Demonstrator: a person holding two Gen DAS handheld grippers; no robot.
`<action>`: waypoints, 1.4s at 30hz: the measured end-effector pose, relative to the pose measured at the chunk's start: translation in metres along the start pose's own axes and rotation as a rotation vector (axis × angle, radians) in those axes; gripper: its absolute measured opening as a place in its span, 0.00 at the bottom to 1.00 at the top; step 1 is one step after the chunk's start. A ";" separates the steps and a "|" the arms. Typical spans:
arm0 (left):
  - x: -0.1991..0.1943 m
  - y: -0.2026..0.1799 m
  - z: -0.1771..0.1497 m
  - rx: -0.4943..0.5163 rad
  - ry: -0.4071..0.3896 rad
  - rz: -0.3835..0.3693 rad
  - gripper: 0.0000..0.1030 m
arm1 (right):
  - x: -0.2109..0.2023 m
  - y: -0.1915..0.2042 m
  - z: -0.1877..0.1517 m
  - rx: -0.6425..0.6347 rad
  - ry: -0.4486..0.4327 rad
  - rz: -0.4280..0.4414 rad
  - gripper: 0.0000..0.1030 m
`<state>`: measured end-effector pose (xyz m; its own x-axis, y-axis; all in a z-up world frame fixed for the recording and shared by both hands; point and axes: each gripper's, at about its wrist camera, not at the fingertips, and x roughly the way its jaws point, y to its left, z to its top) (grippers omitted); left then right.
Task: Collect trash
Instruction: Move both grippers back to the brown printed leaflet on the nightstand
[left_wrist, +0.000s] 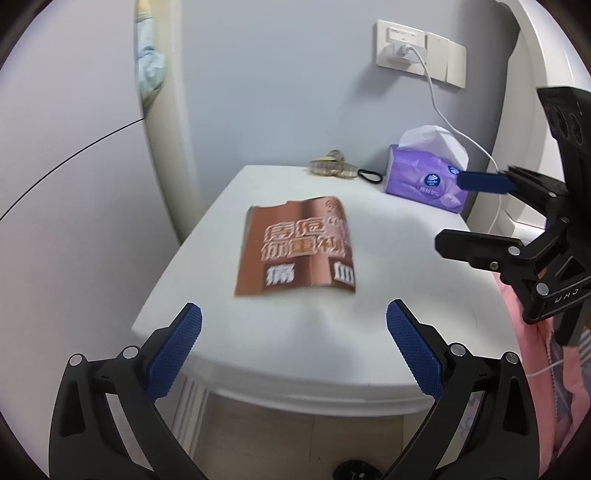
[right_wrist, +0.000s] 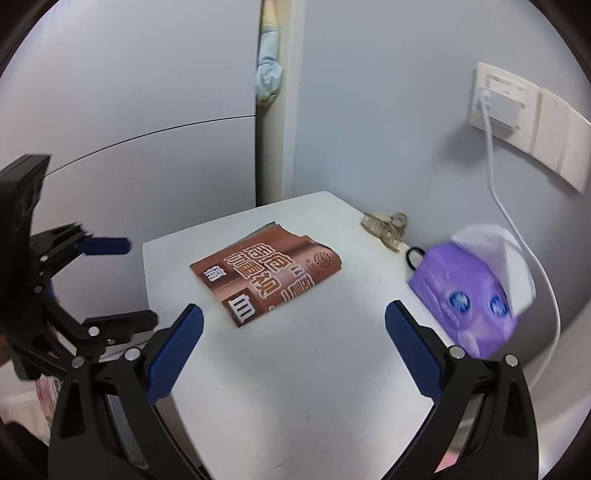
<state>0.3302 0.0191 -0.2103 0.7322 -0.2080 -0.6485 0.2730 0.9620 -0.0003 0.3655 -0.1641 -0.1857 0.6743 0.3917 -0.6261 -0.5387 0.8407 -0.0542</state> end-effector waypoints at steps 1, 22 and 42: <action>0.003 -0.001 0.002 0.007 -0.005 -0.006 0.94 | 0.002 -0.003 0.003 -0.023 -0.003 -0.003 0.93; 0.056 0.023 0.049 0.009 0.223 -0.051 0.94 | 0.046 -0.032 0.044 0.233 0.209 -0.020 0.93; 0.103 -0.003 0.055 0.053 0.288 -0.109 0.94 | 0.088 -0.048 0.044 0.313 0.277 -0.057 0.93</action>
<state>0.4391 -0.0145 -0.2347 0.4925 -0.2431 -0.8357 0.3779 0.9247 -0.0463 0.4725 -0.1535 -0.2042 0.5140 0.2618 -0.8169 -0.2964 0.9478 0.1173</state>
